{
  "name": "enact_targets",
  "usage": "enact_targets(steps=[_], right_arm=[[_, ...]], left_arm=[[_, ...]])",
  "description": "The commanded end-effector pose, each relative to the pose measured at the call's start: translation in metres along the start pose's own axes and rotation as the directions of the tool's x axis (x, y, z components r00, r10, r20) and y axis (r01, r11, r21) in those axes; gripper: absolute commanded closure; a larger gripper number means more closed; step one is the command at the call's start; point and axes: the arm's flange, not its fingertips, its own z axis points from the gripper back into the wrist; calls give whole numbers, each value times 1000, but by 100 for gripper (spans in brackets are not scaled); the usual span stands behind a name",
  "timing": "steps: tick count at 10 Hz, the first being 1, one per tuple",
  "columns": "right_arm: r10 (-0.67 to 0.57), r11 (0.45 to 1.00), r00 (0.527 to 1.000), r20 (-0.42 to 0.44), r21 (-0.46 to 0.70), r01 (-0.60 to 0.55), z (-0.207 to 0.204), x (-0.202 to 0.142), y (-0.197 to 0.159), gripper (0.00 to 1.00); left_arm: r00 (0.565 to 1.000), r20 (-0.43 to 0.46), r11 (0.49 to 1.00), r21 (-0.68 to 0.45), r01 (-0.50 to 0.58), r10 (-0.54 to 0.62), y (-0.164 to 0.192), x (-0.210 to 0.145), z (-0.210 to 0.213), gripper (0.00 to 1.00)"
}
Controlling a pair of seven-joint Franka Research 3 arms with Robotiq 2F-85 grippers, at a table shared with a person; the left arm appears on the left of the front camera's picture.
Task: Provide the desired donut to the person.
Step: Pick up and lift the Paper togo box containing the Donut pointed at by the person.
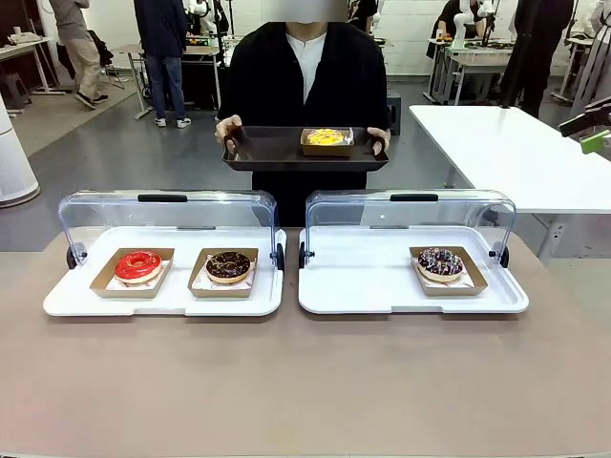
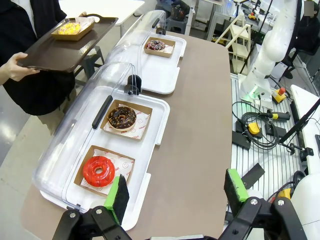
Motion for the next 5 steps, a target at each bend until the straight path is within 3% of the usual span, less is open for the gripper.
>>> enact_targets(steps=[1, 4, 5], right_arm=[[30, 999, 999, 38, 34, -31, 2, -4, -3, 0], [60, 995, 998, 14, 76, -61, -2, 6, -7, 0], [10, 999, 1000, 11, 32, -10, -1, -2, 1, 0]], left_arm=[[1000, 8, 1000, -2, 7, -7, -1, 1, 1, 0], [1000, 8, 1000, -2, 7, -7, -1, 1, 1, 0], [1000, 8, 1000, -2, 7, -7, -1, 1, 1, 0]])
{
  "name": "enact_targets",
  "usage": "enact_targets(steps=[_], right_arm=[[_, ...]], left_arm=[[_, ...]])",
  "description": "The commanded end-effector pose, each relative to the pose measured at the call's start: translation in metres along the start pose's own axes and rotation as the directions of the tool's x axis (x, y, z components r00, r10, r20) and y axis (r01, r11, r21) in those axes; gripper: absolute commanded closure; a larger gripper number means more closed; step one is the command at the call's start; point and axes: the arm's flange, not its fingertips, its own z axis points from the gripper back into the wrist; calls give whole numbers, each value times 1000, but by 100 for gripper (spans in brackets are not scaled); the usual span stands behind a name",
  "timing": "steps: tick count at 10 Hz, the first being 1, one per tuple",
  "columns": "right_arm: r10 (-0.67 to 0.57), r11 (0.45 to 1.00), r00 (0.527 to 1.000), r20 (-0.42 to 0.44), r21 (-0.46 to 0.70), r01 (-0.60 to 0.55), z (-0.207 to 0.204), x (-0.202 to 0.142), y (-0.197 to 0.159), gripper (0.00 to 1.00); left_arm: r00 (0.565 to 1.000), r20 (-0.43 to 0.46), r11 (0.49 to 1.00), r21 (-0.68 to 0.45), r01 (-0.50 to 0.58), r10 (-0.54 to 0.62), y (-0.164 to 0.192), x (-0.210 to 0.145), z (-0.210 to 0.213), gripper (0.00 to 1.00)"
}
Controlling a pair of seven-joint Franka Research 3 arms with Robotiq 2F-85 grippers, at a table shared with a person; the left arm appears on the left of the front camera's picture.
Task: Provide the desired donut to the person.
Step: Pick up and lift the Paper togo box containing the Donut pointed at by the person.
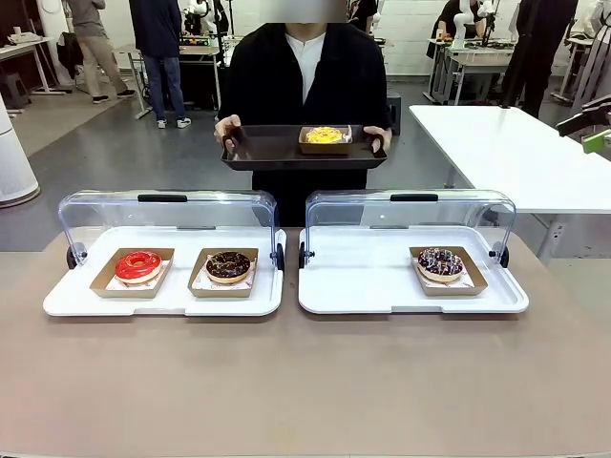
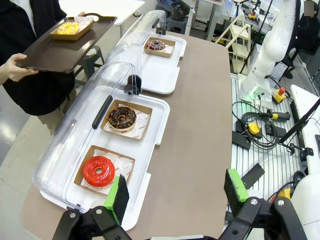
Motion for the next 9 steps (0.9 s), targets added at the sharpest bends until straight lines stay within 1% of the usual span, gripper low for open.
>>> enact_targets(steps=[1, 9], right_arm=[[-11, 1000, 1000, 2, -13, 11, 1, -5, 2, 0], [-11, 1000, 1000, 2, -13, 11, 1, -5, 2, 0]], left_arm=[[1000, 8, 1000, -2, 7, -7, -1, 1, 1, 0], [1000, 8, 1000, -2, 7, -7, -1, 1, 1, 0]])
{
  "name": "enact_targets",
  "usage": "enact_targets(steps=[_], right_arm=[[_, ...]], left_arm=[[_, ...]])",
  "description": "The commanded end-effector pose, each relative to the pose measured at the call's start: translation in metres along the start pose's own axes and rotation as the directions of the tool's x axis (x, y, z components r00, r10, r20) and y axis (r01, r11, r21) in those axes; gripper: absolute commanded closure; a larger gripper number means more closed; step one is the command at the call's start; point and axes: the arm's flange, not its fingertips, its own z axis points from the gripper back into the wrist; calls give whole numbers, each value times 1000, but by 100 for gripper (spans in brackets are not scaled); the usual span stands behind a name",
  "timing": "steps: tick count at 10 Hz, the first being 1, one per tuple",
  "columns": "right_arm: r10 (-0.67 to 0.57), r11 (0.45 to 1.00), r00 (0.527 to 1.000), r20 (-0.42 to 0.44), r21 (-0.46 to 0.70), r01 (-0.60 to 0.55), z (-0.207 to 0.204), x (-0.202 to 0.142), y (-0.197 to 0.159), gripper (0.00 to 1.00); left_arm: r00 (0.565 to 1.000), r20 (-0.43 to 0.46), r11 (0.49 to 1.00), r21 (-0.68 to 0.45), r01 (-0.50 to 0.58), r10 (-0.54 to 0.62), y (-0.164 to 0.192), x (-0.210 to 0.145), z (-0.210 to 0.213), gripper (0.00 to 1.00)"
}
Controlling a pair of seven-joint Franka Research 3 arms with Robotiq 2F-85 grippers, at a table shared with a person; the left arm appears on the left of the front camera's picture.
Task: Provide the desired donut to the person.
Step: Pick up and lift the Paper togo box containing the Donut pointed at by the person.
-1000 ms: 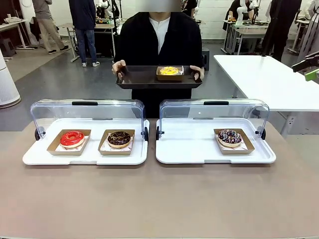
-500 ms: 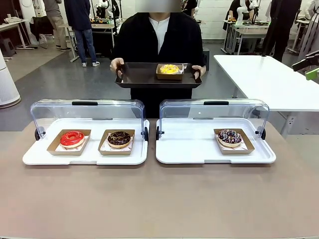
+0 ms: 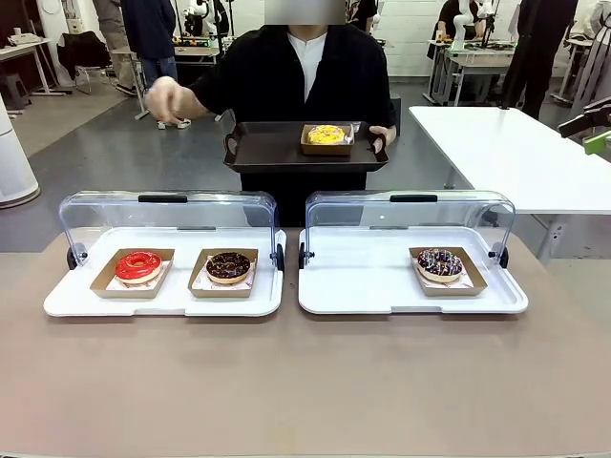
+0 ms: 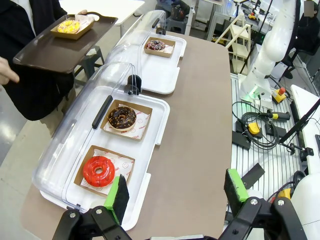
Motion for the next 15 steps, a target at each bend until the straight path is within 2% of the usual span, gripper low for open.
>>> enact_targets(steps=[1, 12, 15], right_arm=[[-6, 1000, 1000, 2, -6, 6, -2, -3, 1, 0], [0, 1000, 1000, 0, 0, 0, 0, 0, 0, 0], [-51, 995, 991, 127, 87, 40, 11, 3, 0, 0]], left_arm=[[1000, 8, 1000, -2, 7, -7, -1, 1, 1, 0], [1000, 8, 1000, -2, 7, -7, -1, 1, 1, 0], [1000, 8, 1000, -2, 7, -7, -1, 1, 1, 0]])
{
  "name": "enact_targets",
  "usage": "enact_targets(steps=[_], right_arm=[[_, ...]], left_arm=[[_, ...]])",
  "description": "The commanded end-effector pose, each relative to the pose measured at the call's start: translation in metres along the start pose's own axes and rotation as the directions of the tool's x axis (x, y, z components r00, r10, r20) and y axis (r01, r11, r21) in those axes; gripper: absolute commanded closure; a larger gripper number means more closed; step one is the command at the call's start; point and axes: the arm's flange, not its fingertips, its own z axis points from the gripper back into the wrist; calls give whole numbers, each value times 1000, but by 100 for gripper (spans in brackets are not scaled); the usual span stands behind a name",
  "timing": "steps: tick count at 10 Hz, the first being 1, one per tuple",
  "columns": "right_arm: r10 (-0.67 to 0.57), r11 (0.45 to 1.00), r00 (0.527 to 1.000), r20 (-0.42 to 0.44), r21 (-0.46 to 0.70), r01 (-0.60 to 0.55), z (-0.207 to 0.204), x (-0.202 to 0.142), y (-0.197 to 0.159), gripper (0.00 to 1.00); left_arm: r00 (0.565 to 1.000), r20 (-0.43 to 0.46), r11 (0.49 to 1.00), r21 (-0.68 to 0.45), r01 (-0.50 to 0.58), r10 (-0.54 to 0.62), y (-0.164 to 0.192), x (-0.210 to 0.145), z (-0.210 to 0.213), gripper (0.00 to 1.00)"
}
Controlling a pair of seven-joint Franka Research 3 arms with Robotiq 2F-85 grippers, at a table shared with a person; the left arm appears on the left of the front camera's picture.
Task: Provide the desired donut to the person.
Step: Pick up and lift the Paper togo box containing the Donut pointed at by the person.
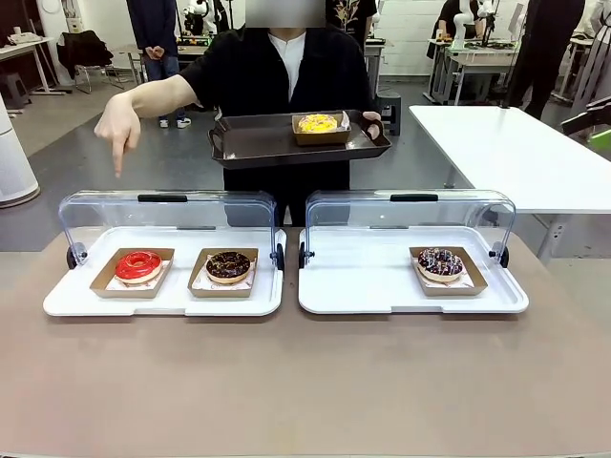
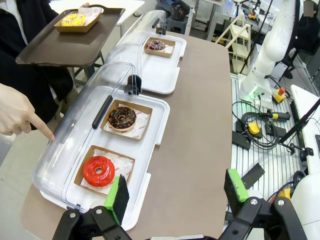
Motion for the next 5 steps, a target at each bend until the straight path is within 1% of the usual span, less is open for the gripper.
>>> enact_targets(steps=[1, 3, 5], right_arm=[[-45, 998, 995, 94, 50, 40, 12, 4, -6, 0], [-50, 998, 993, 106, 51, 45, 12, 5, -8, 0], [-48, 998, 995, 91, 45, 44, 11, 5, -9, 0]], left_arm=[[1000, 8, 1000, -2, 7, -7, -1, 1, 1, 0], [1000, 8, 1000, -2, 7, -7, -1, 1, 1, 0], [1000, 8, 1000, -2, 7, -7, -1, 1, 1, 0]])
